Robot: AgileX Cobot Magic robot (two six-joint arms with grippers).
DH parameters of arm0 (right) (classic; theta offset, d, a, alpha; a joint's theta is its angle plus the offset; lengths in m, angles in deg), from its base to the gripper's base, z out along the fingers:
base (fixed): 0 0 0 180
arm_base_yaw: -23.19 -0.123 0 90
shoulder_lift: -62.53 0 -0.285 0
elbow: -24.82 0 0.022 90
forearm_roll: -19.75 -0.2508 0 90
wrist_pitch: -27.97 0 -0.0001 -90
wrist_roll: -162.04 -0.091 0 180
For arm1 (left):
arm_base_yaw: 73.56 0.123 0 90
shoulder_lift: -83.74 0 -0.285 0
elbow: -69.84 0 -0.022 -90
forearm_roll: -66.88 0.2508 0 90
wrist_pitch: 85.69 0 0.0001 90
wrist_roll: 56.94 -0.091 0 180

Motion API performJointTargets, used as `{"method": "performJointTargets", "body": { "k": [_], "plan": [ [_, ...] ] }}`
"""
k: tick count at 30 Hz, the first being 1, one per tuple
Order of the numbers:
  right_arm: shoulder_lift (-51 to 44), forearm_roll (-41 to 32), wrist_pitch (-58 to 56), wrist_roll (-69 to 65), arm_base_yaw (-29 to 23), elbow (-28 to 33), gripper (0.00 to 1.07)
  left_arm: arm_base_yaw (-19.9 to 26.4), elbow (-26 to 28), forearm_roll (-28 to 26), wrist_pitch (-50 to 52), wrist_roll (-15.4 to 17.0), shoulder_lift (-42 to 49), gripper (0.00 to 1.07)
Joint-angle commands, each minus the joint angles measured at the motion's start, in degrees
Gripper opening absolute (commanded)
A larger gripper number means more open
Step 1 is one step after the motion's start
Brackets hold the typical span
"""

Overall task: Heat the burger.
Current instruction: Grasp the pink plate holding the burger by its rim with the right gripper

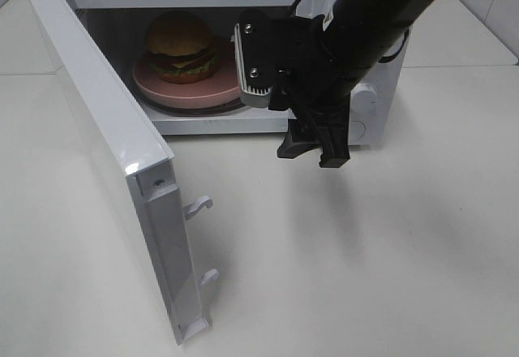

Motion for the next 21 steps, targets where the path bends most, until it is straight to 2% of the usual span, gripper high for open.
{"method": "performJointTargets", "body": {
  "k": [1,2,5,7,14,16,19,21],
  "plan": [
    [3.0,-0.5,0.1,4.0,-0.2,-3.5,0.69,0.2,-0.1,-0.2,0.1,0.3,0.2,1.01],
    [4.3,-0.6,1.2,4.0,-0.2,-4.5,0.73,0.2,-0.1,-0.2,0.1,0.3,0.2,1.01],
    [5.0,-0.6,1.5,4.1,-0.2,-5.2,0.77,0.2,-0.1,-0.2,0.1,0.3,0.2,1.01],
    [7.0,-0.6,1.8,4.4,-0.2,-7.3,0.84,0.2,-0.1,-0.2,0.1,0.3,0.2,1.01],
    [11.1,-0.6,0.6,4.7,-0.2,-12.5,0.85,0.2,-0.1,-0.2,0.1,0.3,0.2,1.01],
    [14.2,-0.6,0.2,4.1,-0.2,-17.1,0.84,0.2,-0.1,-0.2,0.1,0.3,0.2,1.01],
    [15.0,-0.6,0.2,4.0,-0.2,-17.9,0.84,0.2,-0.1,-0.2,0.1,0.3,0.2,1.01],
    [17.9,-0.6,0.2,3.4,-0.2,-21.5,0.83,0.2,-0.1,-0.2,0.1,0.3,0.2,1.01]
  ]
}}
